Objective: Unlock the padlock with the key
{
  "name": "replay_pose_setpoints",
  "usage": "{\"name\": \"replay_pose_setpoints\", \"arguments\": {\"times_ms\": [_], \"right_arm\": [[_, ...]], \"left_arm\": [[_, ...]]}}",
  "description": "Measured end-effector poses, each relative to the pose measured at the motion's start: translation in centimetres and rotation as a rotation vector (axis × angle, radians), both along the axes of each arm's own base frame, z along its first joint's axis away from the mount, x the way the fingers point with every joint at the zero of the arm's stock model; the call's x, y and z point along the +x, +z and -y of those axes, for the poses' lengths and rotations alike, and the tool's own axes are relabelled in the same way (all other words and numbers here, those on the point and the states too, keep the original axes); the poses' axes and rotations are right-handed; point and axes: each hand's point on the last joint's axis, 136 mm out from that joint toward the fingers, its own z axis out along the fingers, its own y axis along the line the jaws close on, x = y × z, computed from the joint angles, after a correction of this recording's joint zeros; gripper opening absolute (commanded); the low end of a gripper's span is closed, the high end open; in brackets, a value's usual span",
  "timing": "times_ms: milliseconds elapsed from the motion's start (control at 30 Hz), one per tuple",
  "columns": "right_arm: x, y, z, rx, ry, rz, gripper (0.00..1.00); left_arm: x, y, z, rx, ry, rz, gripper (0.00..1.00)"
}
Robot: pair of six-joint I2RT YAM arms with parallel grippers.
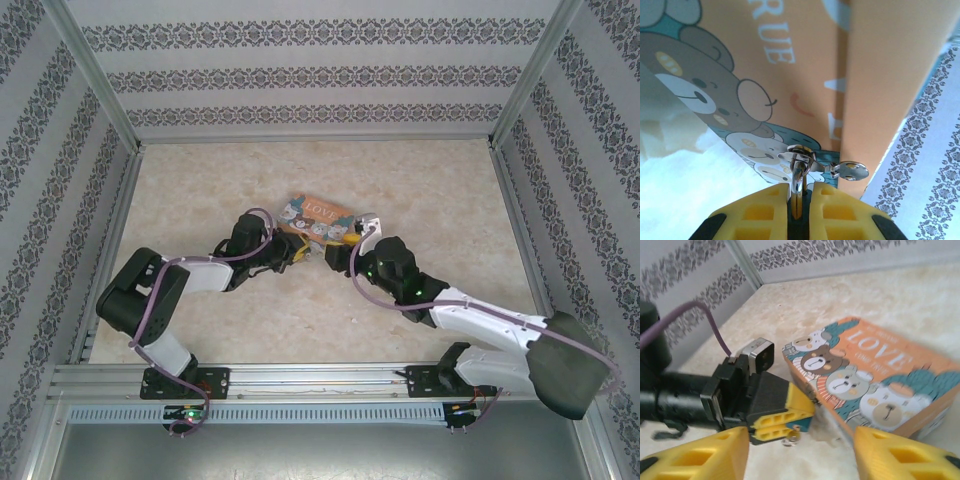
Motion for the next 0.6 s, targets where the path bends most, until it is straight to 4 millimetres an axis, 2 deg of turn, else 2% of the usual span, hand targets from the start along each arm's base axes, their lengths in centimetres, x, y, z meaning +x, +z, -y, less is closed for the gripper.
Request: {"name": "replay_pose_setpoints", "arguments": {"times_ms": [133, 233, 400, 600], "right_arm": [[-0.6, 0.8, 0.3, -0.209, 0.070, 0.183, 0.80], [-0.7, 0.5, 0.5, -0.363, 0.124, 0.292, 0.98], [-0.8, 0.1, 0.6, -0.537, 0.193, 0.417, 0.98], [-1.3, 0.1, 0.0, -0.618, 0.279, 0.510, 0.97]], "left_arm": [[-0.3, 0.3, -0.1, 0.009, 0.007, -0.048, 0.00], [-0.6, 0.8, -0.3, 0.005, 0.017, -0.079, 0.00], [-1.1, 1.8, -0.5, 0.002, 0.040, -0.151, 0.00], [-1.7, 2.5, -0.7, 0.022, 0.059, -0.250, 0.00]]}}
